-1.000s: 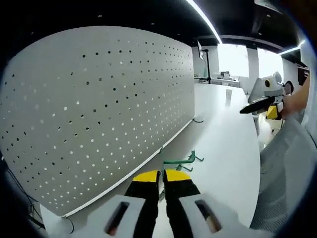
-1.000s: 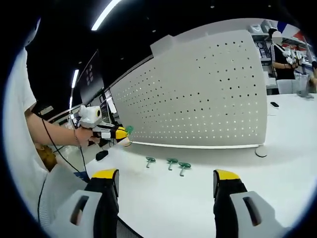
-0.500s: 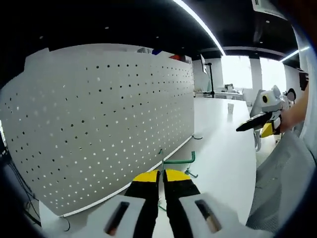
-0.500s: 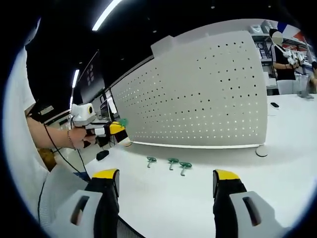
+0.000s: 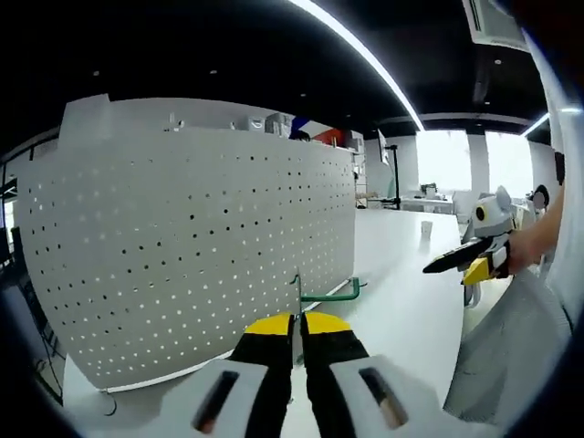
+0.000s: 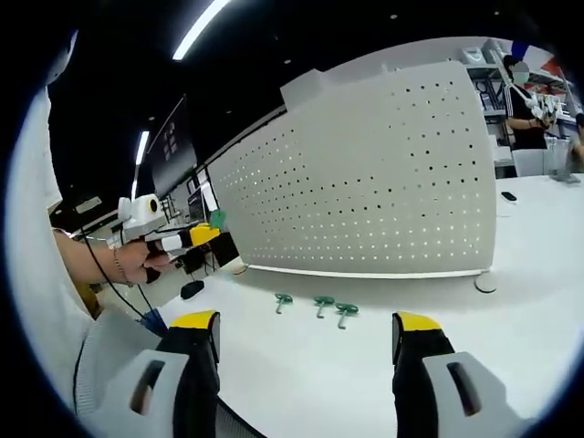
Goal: Insert the hook assembly into the mounting plate slot until the hook locks in place.
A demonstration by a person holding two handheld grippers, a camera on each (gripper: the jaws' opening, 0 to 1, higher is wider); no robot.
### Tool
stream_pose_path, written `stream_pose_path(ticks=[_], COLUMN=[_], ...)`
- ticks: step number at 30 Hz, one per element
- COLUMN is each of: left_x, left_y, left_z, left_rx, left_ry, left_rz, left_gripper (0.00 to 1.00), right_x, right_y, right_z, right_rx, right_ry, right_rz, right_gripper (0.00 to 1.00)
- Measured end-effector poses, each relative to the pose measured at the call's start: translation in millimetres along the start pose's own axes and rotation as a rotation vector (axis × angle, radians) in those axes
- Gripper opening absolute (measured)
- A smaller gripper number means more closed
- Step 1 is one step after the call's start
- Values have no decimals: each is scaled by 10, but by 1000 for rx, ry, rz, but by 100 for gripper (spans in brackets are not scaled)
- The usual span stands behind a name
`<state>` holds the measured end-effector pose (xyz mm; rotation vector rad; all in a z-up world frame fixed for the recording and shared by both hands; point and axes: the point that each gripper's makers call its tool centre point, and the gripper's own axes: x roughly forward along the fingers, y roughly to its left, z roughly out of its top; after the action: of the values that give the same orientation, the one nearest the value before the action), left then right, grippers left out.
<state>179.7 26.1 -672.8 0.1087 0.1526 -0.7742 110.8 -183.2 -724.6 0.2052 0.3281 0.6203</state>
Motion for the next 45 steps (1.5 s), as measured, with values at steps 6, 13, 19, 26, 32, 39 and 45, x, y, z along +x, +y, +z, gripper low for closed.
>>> stream_pose_path(ticks=[6,13,19,26,32,39,45], left_x=[-63,-66,-55,-55,-57,-43,-35], left_y=[-49,-35,-42,-48,-32,-42,-46], left_z=[12,41,55,56,59,83,80], left_rx=[-12,-25,-21,-19,-19,-17,-16], left_ry=[-33,-42,-46,-47,-47,-50,-49], left_rz=[13,25,25,31,36,39,41], left_gripper=[3,3,3,3,3,3,3], right_x=[-4,-1,0,-52,-92,-13,128], right_y=[14,37,87,239,374,453,569], right_z=[20,20,79,440,617,611,595], right_rx=[-1,-5,-19,-23,-46,-46,-29], right_ry=[-8,-5,-20,-213,-295,-277,-262], right_rz=[3,8,21,86,139,172,217], right_gripper=[74,74,72,68,66,64,62])
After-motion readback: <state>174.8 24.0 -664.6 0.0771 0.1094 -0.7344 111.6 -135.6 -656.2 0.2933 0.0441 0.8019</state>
